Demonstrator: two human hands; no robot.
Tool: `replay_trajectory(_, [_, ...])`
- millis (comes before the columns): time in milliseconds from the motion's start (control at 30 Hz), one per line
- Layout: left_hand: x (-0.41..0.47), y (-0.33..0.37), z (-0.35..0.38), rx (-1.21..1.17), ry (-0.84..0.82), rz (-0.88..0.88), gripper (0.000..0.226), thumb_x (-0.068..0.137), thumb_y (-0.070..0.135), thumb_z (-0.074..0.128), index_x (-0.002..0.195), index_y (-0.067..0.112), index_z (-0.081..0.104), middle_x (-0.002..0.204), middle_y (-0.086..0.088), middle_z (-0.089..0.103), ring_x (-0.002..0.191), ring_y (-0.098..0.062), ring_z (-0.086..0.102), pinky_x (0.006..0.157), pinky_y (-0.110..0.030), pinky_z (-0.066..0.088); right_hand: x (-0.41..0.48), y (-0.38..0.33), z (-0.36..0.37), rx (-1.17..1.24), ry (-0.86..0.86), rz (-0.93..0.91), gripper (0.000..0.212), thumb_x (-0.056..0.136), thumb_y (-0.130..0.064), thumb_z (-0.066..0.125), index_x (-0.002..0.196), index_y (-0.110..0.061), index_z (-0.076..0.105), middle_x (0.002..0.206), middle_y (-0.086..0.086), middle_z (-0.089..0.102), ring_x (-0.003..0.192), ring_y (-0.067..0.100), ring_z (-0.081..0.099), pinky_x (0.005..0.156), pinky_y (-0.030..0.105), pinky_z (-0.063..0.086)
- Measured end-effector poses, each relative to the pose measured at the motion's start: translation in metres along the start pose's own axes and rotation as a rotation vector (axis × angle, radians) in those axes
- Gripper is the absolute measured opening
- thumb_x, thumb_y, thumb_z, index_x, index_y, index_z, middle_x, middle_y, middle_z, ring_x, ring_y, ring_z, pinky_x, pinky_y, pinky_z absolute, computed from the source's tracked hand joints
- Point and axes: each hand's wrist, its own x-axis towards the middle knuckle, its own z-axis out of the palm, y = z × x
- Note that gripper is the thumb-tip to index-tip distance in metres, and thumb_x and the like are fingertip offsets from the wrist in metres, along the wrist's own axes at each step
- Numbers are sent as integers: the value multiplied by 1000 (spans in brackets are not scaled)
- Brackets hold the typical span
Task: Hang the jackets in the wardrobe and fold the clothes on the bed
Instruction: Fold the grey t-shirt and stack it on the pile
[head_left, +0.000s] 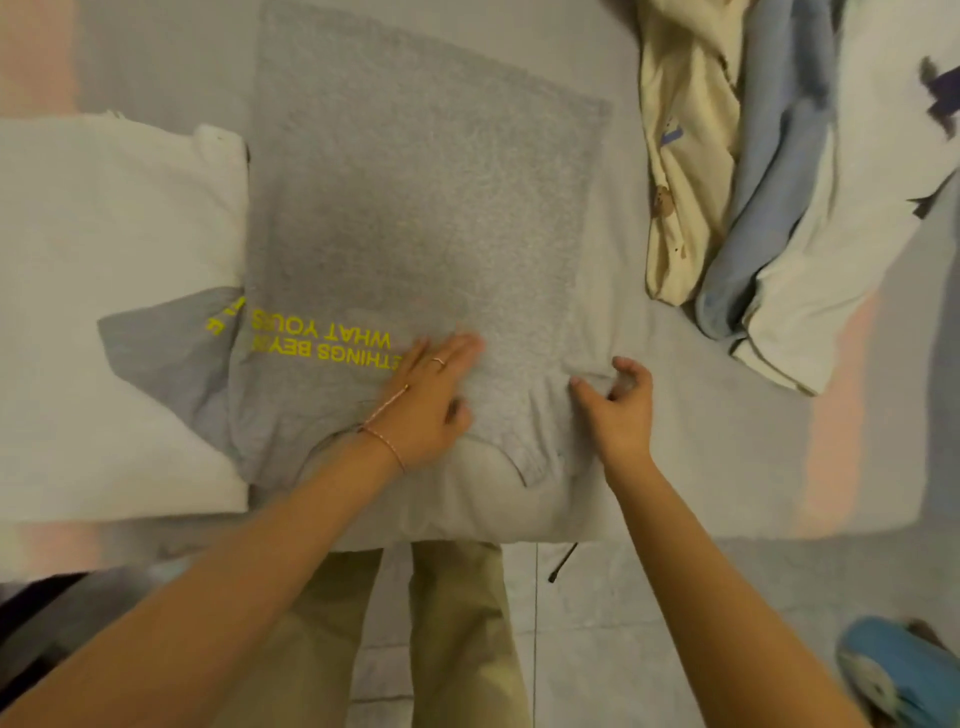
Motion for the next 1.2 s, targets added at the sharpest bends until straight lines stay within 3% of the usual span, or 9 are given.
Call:
replay_trajectory(100, [0, 24, 17, -211, -51, 48, 76, 77, 48, 50, 138, 4, 41, 143, -12, 43, 134, -20, 37, 113, -35, 24, -1, -11, -5, 42, -76, -58, 15, 89, -4, 56, 103, -8, 56, 80, 3, 56, 67, 10, 51, 54, 6, 41])
replay_trajectory(267, [-3, 64, 23, -678, -130, -193, 108, 60, 64, 62, 146, 14, 22, 148, 7, 28, 138, -4, 24, 114, -22, 20, -20, -46, -5, 105, -332, -151, 37, 93, -3, 46, 124, -21, 40, 75, 6, 54, 56, 3, 54, 53, 18, 49])
replay_trajectory(400, [-2, 70, 16, -1296, 44, -386, 55, 76, 35, 66, 126, 18, 48, 122, 4, 61, 113, -9, 57, 99, -32, 46, -13, -73, 5, -94, -564, -369, 37, 95, -3, 42, 123, -25, 49, 76, 5, 52, 71, 24, 57, 61, 27, 53])
replay_trajectory(467, [-2, 62, 19, -1243, 154, -503, 37, 75, 12, 55, 111, 8, 58, 89, -1, 71, 81, -8, 67, 79, -26, 53, 3, -79, 9, -323, -461, -633, 40, 88, -3, 42, 123, -17, 56, 89, -1, 55, 85, 21, 54, 77, 14, 44])
replay_trajectory(567, [-9, 43, 18, -1039, 264, -614, 58, 59, 2, 42, 115, 9, 53, 92, 3, 63, 75, 10, 60, 70, -10, 47, 29, -83, 14, -549, -583, -754, 61, 73, 0, 43, 134, -7, 48, 123, 11, 53, 114, 21, 49, 99, 13, 33])
replay_trajectory(733, [-25, 42, 20, -1027, 295, -554, 43, 80, -18, 52, 109, 14, 50, 102, 1, 59, 78, 2, 60, 64, -10, 49, 52, -82, 22, -843, -849, -672, 55, 80, 1, 61, 132, -9, 46, 123, 9, 48, 105, 17, 48, 87, 14, 33])
replay_trajectory(867, [-31, 40, 17, -902, 491, -512, 45, 78, -21, 53, 88, 23, 49, 88, 7, 57, 73, 9, 57, 71, -7, 45, 58, -81, 19, -738, -801, -538, 35, 82, 0, 61, 115, -10, 57, 82, -11, 47, 66, 0, 47, 57, 7, 35])
replay_trajectory(1000, [-17, 27, 9, -861, 583, -548, 45, 75, -23, 54, 71, 21, 41, 72, 3, 49, 59, 9, 52, 63, -6, 41, 59, -82, 19, -457, -755, -493, 15, 86, 1, 59, 96, -10, 60, 82, -6, 55, 60, -11, 50, 59, 4, 37])
replay_trajectory(1200, [14, 4, -2, -733, 628, -437, 34, 68, -3, 53, 63, 27, 37, 64, 9, 45, 57, 9, 46, 61, -8, 35, 66, -74, 27, -405, -635, -534, 12, 88, -4, 59, 94, -14, 56, 95, 6, 58, 79, 12, 51, 72, 24, 44])
